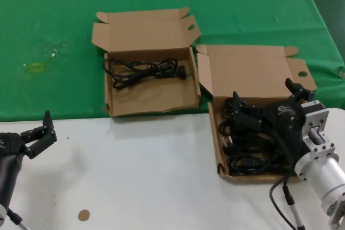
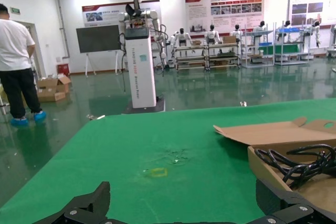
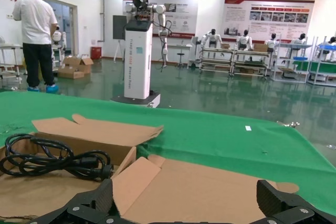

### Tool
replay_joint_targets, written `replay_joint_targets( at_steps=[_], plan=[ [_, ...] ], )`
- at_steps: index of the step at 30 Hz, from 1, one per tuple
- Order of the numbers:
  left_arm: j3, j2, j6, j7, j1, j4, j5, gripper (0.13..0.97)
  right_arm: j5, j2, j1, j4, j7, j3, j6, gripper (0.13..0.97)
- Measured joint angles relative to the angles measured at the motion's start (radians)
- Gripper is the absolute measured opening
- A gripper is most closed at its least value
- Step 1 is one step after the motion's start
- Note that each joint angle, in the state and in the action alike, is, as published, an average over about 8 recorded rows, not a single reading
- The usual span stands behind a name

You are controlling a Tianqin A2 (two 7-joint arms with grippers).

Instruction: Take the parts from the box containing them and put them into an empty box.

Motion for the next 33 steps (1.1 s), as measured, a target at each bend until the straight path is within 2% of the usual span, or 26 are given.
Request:
replay_joint_targets(
  at_steps=[33],
  plan=[
    [0.000,0.000,0.000,0.000,0.000,0.000,0.000,0.966,0.000,0.000,0.000,0.000,0.000,0.000,0.000,0.966]
  ],
)
